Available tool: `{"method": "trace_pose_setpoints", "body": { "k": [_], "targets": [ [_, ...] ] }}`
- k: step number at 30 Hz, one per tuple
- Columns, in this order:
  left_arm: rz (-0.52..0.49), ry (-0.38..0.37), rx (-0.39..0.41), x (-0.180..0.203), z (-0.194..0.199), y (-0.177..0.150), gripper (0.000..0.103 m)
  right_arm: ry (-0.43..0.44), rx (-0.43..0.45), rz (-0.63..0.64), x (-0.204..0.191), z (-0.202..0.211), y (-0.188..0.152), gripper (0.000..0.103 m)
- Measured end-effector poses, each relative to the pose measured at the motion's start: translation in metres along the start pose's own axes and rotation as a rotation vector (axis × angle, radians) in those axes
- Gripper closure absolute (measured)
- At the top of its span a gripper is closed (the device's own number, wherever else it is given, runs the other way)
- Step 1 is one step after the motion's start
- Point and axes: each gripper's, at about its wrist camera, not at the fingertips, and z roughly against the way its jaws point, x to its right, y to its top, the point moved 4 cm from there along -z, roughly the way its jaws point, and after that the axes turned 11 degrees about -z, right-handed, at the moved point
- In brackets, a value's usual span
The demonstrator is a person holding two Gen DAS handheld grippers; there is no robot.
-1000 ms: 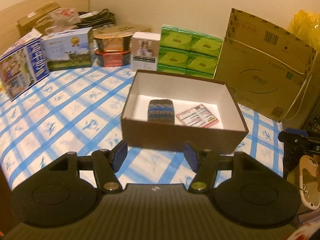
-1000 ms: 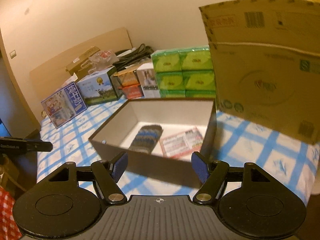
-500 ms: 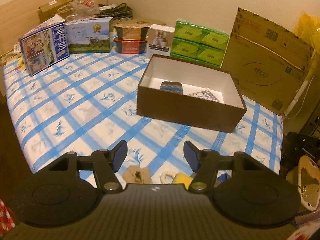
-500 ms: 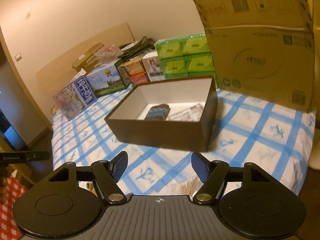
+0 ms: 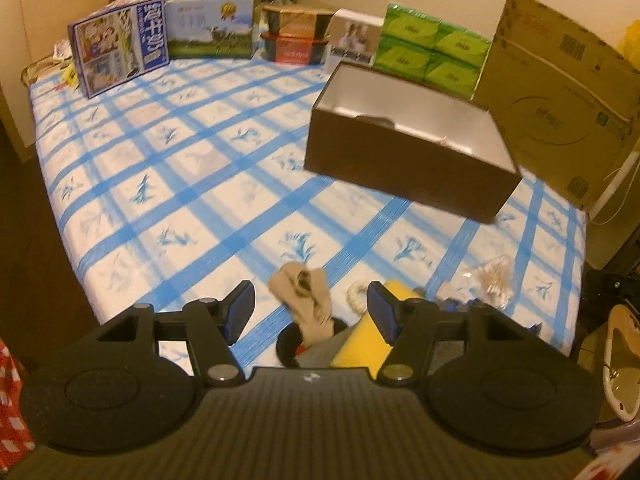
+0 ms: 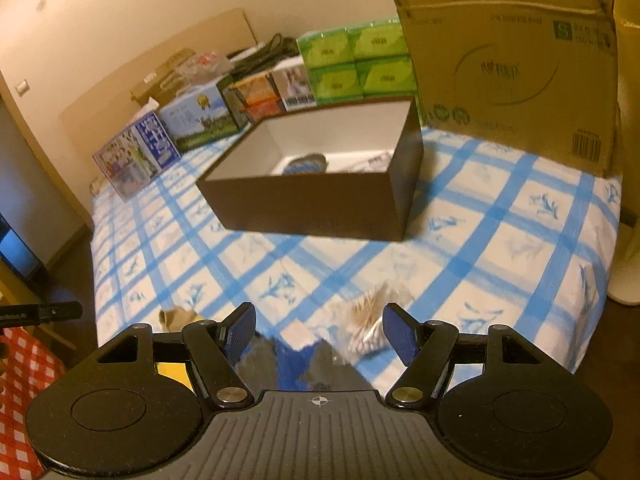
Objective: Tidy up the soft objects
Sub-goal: 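Grasp the beige stocking with the left gripper while the right grasps the cotton-swab bag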
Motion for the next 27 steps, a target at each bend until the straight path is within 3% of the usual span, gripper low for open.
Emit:
{"method": "trace_pose_setpoints", "body": {
  "k": [10, 27],
  "targets": [
    [0.018, 0.012, -0.059, -0.007, -0.023, -0.021, 0.043, -0.098, -0.066, 0.009, 0.017, -0.032, -0.020, 0.033],
    [0.019, 0.013, -0.094, -0.010, -0.060, -0.028, 0.043, -0.127, -0.089, 0.019, 0.029, -0.067, -0.028, 0.033]
  ]
}}
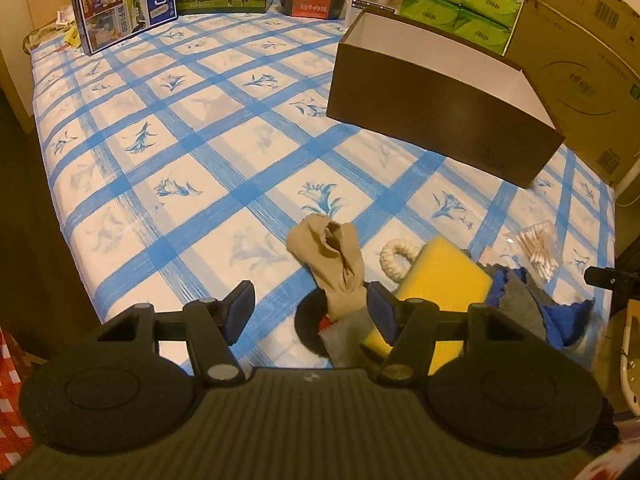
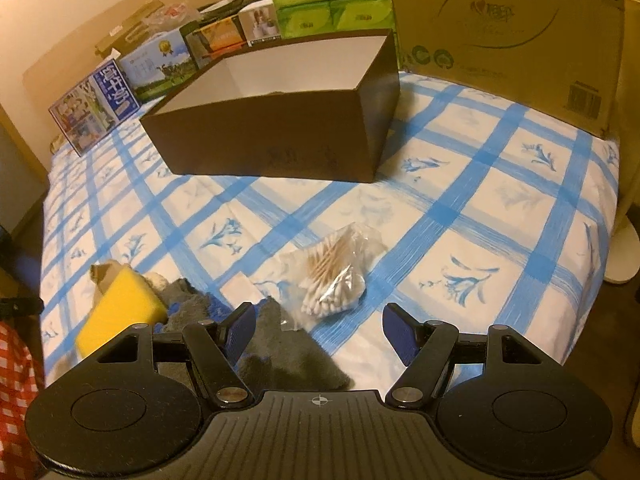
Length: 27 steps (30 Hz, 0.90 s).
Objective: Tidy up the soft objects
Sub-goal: 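Grasp the beige stocking with the left gripper while the right grasps the cotton-swab bag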
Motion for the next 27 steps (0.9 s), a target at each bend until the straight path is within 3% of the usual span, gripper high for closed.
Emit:
{"method": "trace_pose_setpoints", "body": {
  "k": [27],
  "targets": [
    [-0.043, -0.020, -0.044, 0.005, -0.054, 0.015, 0.043, -0.093, -0.086, 0.056, -0.003, -0.103, 0.017, 0.033]
  ]
}}
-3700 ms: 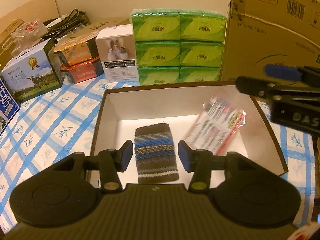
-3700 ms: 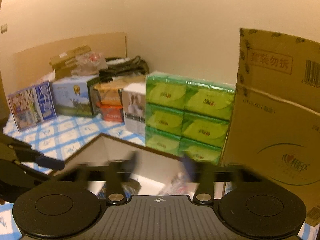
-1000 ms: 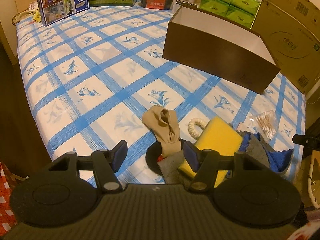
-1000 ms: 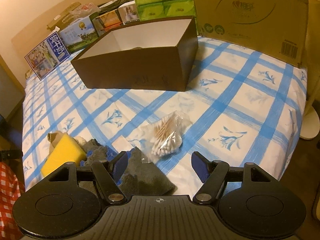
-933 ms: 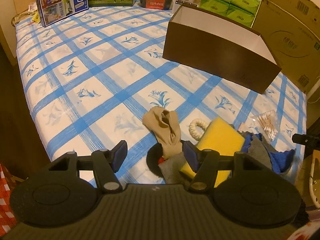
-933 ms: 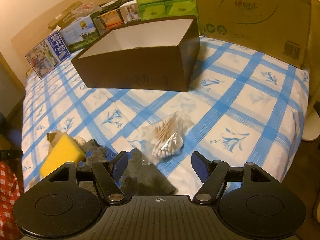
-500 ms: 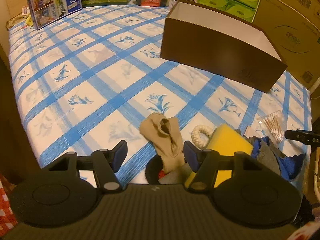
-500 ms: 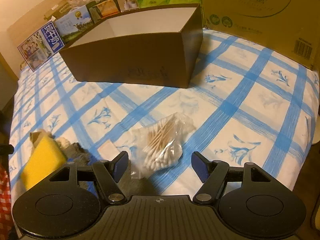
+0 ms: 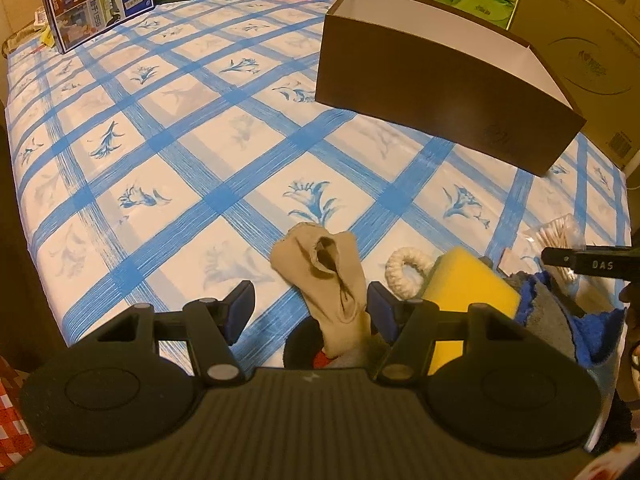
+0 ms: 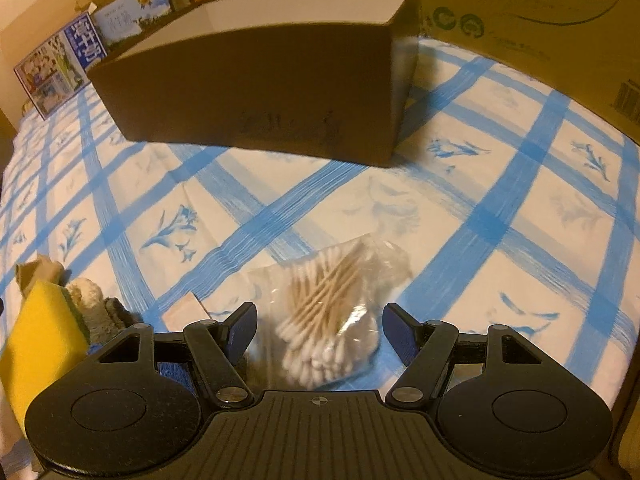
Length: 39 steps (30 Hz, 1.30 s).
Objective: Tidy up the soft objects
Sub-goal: 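Grasp the beige stocking with the left gripper while the right grasps the cotton-swab bag, then carry the beige stocking and cotton-swab bag into the brown box with both grippers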
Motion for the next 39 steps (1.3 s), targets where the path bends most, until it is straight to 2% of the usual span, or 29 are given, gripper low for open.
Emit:
{"method": "trace_pose_setpoints", "body": {
  "k": [5, 6, 10, 12, 17, 25, 29, 31, 33, 36, 37, 39],
  "targets": [
    [-0.003, -0.002, -0.001, 0.000, -0.003, 0.002, 0.043, -0.024, 0.008, 0.055, -0.012, -0.007, -0.003, 0.034],
    [-0.005, -0.004, -0.003, 0.001, -0.005, 0.003, 0.043, -0.025, 0.010, 0.068, -0.014, -0.008, -0.003, 0.042],
    [0.006, -0.026, -0.017, 0.003, -0.013, 0.004, 0.043, -0.030, 0.026, 0.104, -0.018, -0.008, -0.004, 0.056],
    [-0.002, -0.032, -0.020, 0.005, -0.017, 0.005, 0.043, -0.015, 0.033, 0.107, -0.019, -0.008, -0.005, 0.066],
    [-0.030, -0.037, -0.030, 0.012, -0.028, 0.009, 0.044, -0.007, 0.049, 0.124, -0.020, -0.005, -0.005, 0.071],
    [-0.043, -0.035, -0.069, 0.015, -0.050, 0.012, 0.046, -0.007, 0.056, 0.082, -0.011, -0.001, -0.001, 0.071],
    [-0.036, -0.030, -0.091, 0.017, -0.060, 0.011, 0.052, -0.003, 0.058, 0.058, -0.006, 0.001, 0.001, 0.071],
    [-0.034, -0.026, -0.095, 0.017, -0.064, 0.011, 0.061, -0.004, 0.059, 0.060, -0.006, 0.003, 0.001, 0.071],
    [-0.031, -0.023, -0.091, 0.016, -0.066, 0.012, 0.065, -0.004, 0.062, 0.061, -0.006, 0.004, 0.002, 0.071],
    [-0.041, -0.020, -0.073, 0.015, -0.063, 0.013, 0.084, -0.003, 0.067, 0.057, -0.005, 0.006, 0.003, 0.071],
    [-0.040, -0.031, -0.063, 0.014, -0.060, 0.014, 0.095, -0.002, 0.070, 0.057, -0.004, 0.007, 0.003, 0.071],
    [-0.031, -0.035, -0.047, 0.011, -0.055, 0.016, 0.098, 0.000, 0.075, 0.057, -0.004, 0.010, 0.004, 0.071]
  ]
}}
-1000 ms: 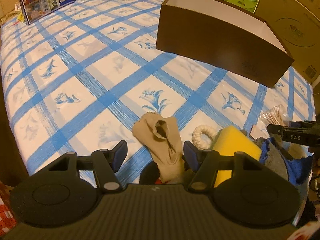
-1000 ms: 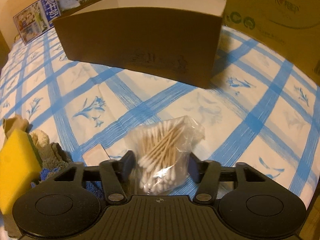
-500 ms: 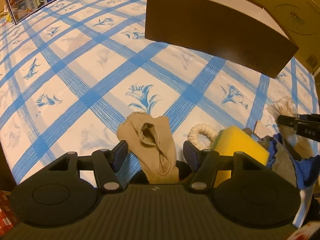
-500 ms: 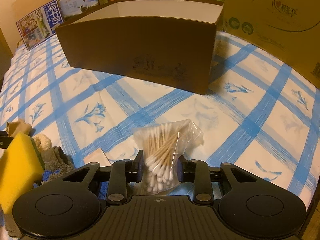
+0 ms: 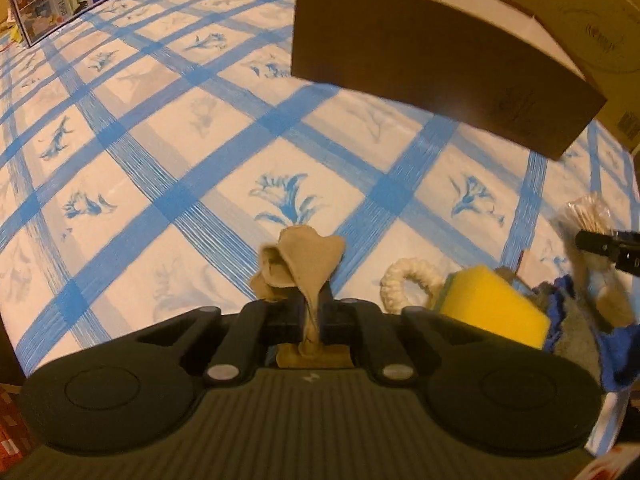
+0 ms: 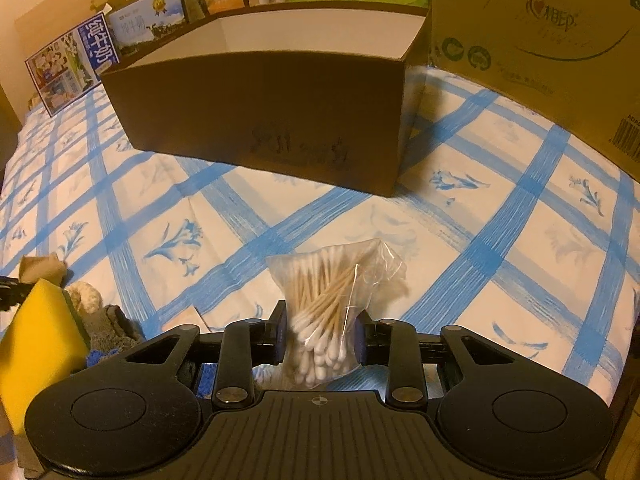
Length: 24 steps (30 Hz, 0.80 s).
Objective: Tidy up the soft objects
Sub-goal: 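Carry the beige stocking and cotton-swab bag into the brown box with both grippers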
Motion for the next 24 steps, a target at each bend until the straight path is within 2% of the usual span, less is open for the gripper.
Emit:
{"method": "trace_pose_setpoints", "body": {
  "k": [12, 18, 24],
  "targets": [
    [0.046, -0.038, 0.133, -0.034, 0.062, 0.023, 0.099, 0.037, 0.072, -0.005, 0.011, 0.038, 0.021, 0.071],
    [-0.012, -0.049, 0.201, -0.030, 0.086, 0.063, 0.099, 0.073, 0.130, 0.003, 0.014, 0.062, 0.050, 0.071],
    [-0.098, -0.085, 0.269, -0.003, 0.096, 0.120, 0.099, 0.127, 0.198, 0.028, 0.007, 0.084, 0.091, 0.071]
  ]
}}
